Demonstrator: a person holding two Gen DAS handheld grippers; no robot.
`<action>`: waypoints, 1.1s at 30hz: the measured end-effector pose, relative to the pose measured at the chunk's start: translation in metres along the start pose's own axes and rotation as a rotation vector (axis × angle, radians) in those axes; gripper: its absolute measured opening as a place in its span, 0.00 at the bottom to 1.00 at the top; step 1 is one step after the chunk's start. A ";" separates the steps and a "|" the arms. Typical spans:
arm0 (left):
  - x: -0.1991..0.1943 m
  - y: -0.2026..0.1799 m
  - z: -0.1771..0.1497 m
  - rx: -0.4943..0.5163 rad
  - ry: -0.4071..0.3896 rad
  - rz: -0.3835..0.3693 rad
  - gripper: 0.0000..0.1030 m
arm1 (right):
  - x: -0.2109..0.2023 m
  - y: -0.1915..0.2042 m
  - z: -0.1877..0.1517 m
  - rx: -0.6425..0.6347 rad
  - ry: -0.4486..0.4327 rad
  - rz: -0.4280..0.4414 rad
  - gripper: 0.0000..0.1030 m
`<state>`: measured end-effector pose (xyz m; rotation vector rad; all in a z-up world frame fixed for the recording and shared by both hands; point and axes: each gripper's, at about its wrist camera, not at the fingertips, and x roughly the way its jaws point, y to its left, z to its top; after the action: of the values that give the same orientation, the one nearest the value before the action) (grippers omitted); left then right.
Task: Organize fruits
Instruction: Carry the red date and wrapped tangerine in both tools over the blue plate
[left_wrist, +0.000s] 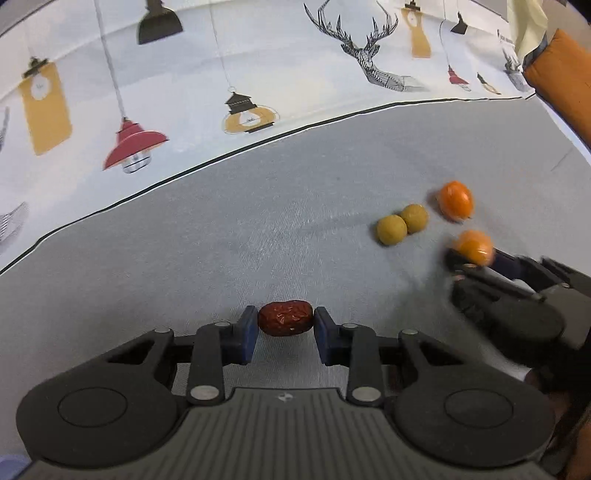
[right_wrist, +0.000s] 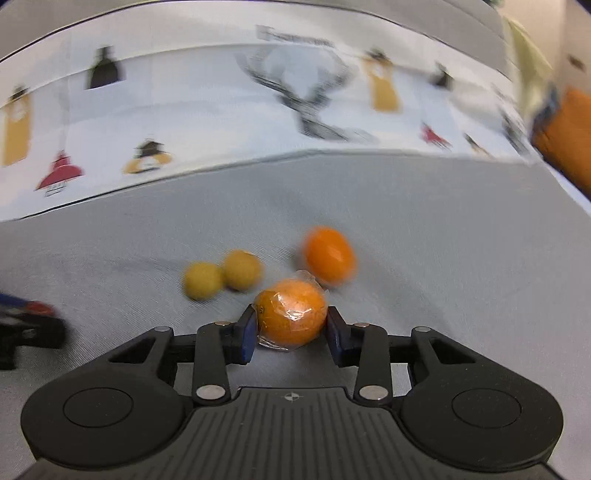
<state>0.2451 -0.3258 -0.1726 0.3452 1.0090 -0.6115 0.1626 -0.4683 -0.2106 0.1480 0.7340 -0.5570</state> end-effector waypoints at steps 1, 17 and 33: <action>-0.009 0.003 -0.004 -0.016 0.001 -0.006 0.35 | -0.006 -0.007 -0.001 0.036 0.023 -0.024 0.38; -0.272 0.054 -0.151 -0.134 -0.136 0.151 0.35 | -0.265 -0.024 -0.026 0.142 -0.175 0.195 0.38; -0.410 0.072 -0.321 -0.258 -0.176 0.268 0.35 | -0.455 0.061 -0.135 -0.190 -0.172 0.497 0.38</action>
<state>-0.0878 0.0324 0.0219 0.1895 0.8423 -0.2604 -0.1606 -0.1786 -0.0095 0.0989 0.5514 -0.0236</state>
